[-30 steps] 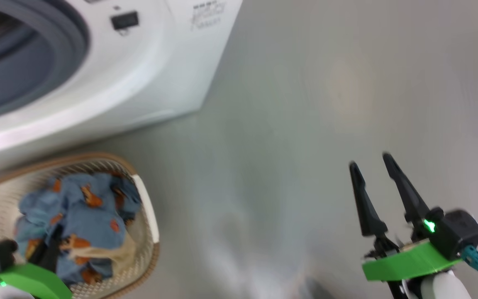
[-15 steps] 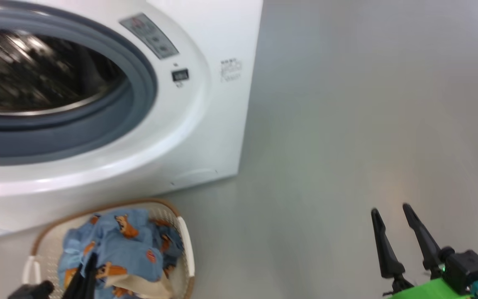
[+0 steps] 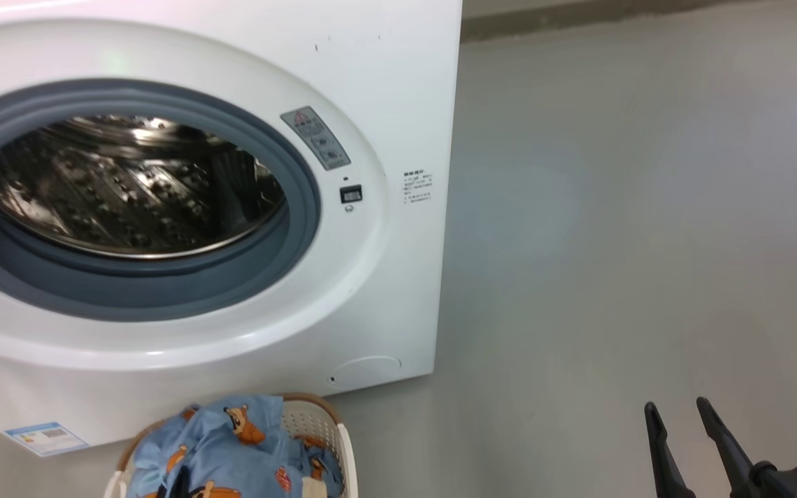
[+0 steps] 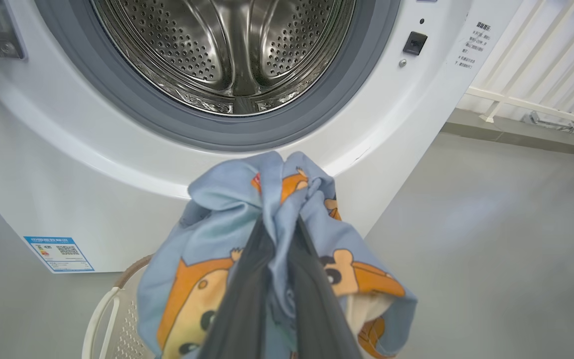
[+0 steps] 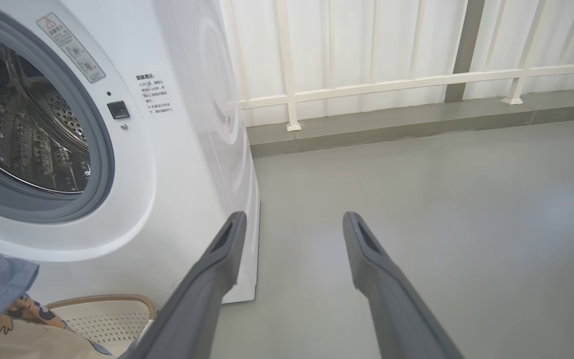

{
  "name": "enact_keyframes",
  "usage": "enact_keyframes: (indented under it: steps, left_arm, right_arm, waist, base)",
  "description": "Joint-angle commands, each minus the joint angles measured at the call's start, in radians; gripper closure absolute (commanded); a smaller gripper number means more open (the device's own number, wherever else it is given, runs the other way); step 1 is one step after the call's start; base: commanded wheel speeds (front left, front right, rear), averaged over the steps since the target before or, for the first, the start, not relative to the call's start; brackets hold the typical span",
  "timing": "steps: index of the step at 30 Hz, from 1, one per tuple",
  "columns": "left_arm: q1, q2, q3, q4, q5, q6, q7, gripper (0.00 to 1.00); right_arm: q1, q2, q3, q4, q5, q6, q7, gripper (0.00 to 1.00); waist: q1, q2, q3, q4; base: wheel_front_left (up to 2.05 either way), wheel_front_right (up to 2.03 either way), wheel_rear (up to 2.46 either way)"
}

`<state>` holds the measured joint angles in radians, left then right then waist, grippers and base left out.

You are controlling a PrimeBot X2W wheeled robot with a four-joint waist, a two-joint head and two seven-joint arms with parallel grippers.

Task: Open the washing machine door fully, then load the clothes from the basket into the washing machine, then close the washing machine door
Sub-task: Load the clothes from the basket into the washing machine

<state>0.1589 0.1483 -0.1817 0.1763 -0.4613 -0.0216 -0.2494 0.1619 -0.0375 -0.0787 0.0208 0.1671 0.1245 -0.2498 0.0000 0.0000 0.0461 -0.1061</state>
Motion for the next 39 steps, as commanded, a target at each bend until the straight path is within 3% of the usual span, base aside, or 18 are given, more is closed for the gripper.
enact_keyframes:
  steps: [1,12,39]
  left_arm:
    - [-0.01,-0.001,0.046,-0.043,0.019,0.008,-0.012,1.0]
    - [0.039,-0.048,0.07,-0.113,0.094,0.021,-0.012,1.0]
    - [0.06,-0.073,0.083,-0.105,0.132,0.008,-0.012,1.0]
  right_arm:
    - [-0.003,-0.013,0.018,-0.024,-0.014,0.006,-0.012,0.0]
    - [0.027,-0.013,-0.019,-0.03,-0.021,0.006,-0.012,0.0]
    - [0.032,-0.013,-0.008,-0.017,-0.026,0.006,-0.012,0.0]
  waist:
    - [0.0,0.0,-0.055,0.019]
    - [0.0,0.0,-0.102,0.039]
    - [0.0,0.0,-0.127,0.09]
  base:
    - [0.0,0.0,0.0]
    - [0.0,0.0,0.0]
    - [0.0,0.0,0.0]
